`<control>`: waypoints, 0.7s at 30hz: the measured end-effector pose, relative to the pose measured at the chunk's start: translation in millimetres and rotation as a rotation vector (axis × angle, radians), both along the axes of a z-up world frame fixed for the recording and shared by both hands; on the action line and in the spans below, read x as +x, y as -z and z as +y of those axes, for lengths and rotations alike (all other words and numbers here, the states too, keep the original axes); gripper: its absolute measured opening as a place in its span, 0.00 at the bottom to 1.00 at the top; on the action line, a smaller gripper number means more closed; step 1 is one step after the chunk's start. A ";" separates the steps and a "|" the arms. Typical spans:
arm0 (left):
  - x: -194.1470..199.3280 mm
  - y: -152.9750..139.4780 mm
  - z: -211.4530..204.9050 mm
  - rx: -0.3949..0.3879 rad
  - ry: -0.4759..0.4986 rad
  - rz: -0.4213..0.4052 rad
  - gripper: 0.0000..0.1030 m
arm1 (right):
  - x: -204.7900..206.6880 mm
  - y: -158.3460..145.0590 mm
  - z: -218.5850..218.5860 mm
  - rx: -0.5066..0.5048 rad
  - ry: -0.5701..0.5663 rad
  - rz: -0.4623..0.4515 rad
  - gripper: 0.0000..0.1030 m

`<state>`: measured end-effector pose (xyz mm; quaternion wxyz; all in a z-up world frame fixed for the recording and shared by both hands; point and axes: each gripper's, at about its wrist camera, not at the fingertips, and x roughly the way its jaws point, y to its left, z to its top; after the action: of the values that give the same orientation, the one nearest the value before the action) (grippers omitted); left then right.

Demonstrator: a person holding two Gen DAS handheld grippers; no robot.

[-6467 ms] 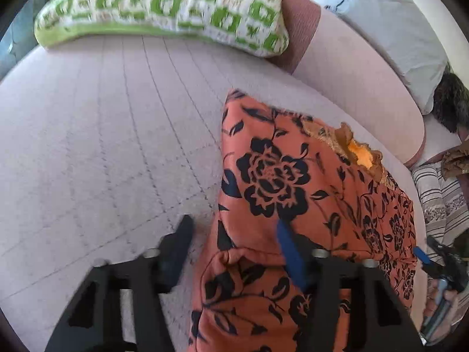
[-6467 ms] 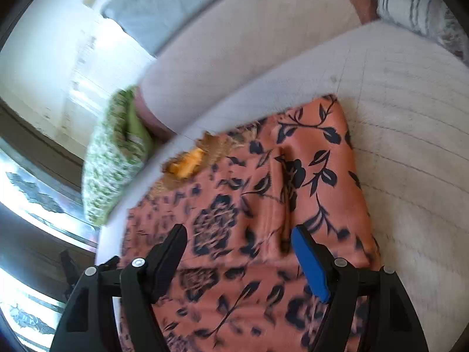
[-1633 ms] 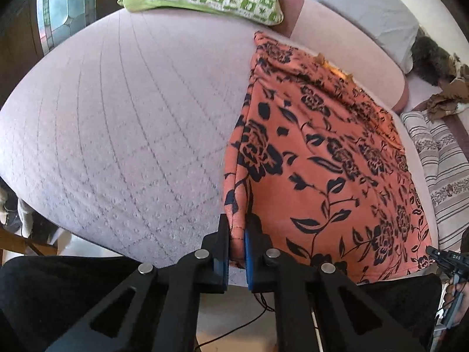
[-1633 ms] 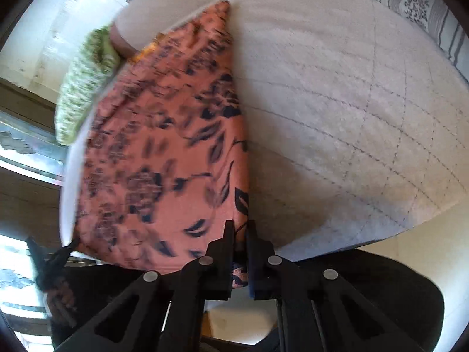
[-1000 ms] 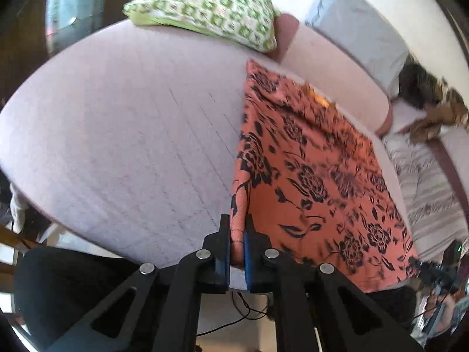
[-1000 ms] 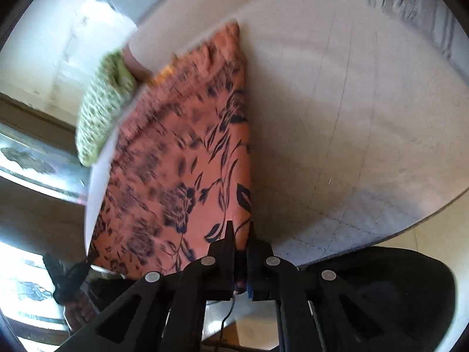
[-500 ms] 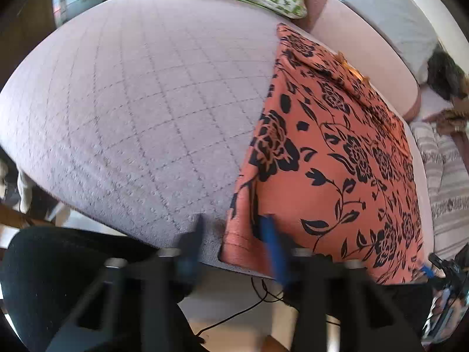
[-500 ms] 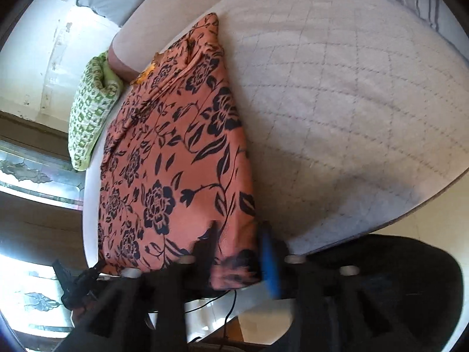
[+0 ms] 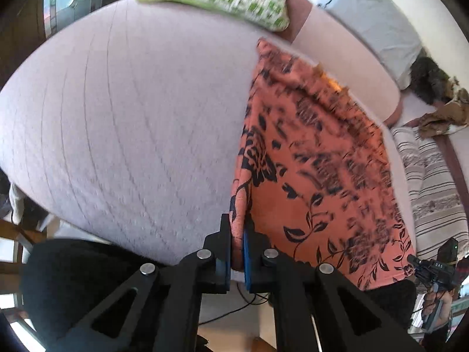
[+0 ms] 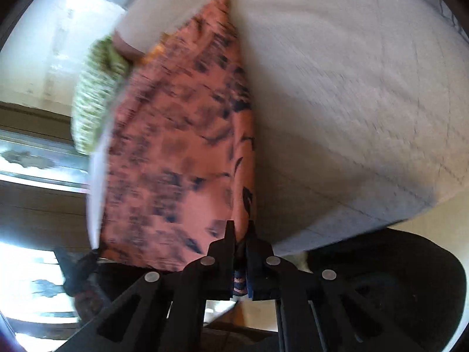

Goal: Fold small clothes
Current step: 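Fold the hem up toward the collar with both grippers and release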

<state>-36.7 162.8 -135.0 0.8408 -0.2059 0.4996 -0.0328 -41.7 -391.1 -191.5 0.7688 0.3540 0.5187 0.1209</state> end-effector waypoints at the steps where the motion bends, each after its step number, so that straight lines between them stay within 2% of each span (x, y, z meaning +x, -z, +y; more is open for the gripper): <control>1: 4.0 0.6 3.2 0.002 0.003 0.009 0.06 | 3.7 -5.1 -2.8 0.028 0.002 -0.018 0.05; 5: 27.7 42.1 9.7 -0.031 -0.014 0.200 0.06 | 19.7 22.9 -8.3 0.088 0.009 0.048 0.05; 6: 29.7 40.5 11.2 -0.031 -0.013 0.204 0.06 | 23.6 27.0 -9.5 0.123 0.012 0.054 0.05; 9: 53.7 2.3 10.8 -0.050 0.011 0.123 0.06 | 42.9 6.6 -16.6 0.164 0.007 -0.006 0.05; 13: 124.6 -70.1 1.0 -0.050 0.076 -0.045 0.06 | 104.6 -49.2 -28.3 0.210 0.010 -0.163 0.05; 15: 180.9 -96.0 -1.0 -0.056 0.093 -0.116 0.06 | 154.0 -75.9 -34.9 0.221 0.023 -0.250 0.05; 17: 224.4 -104.4 -0.1 -0.054 0.067 -0.166 0.09 | 211.4 -91.4 -41.1 0.219 0.046 -0.312 0.05; 18: 261.0 -101.3 -0.1 -0.031 0.028 -0.204 0.13 | 246.3 -89.2 -46.4 0.225 0.074 -0.325 0.06; 19: 287.6 -93.1 -0.7 -0.013 0.011 -0.221 0.37 | 271.0 -81.4 -49.6 0.247 0.095 -0.324 0.07; 20: 319.7 -77.0 -2.0 0.008 0.003 -0.218 0.69 | 304.1 -64.8 -53.8 0.277 0.115 -0.309 0.09; 21: 337.3 -61.2 2.0 0.030 -0.005 -0.202 0.76 | 332.4 -44.2 -55.2 0.261 0.133 -0.275 0.21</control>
<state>300.7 164.8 -73.9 0.8901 -0.1900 0.4120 -0.0437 290.7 -446.3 -147.3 0.7862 0.4645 0.3641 0.1833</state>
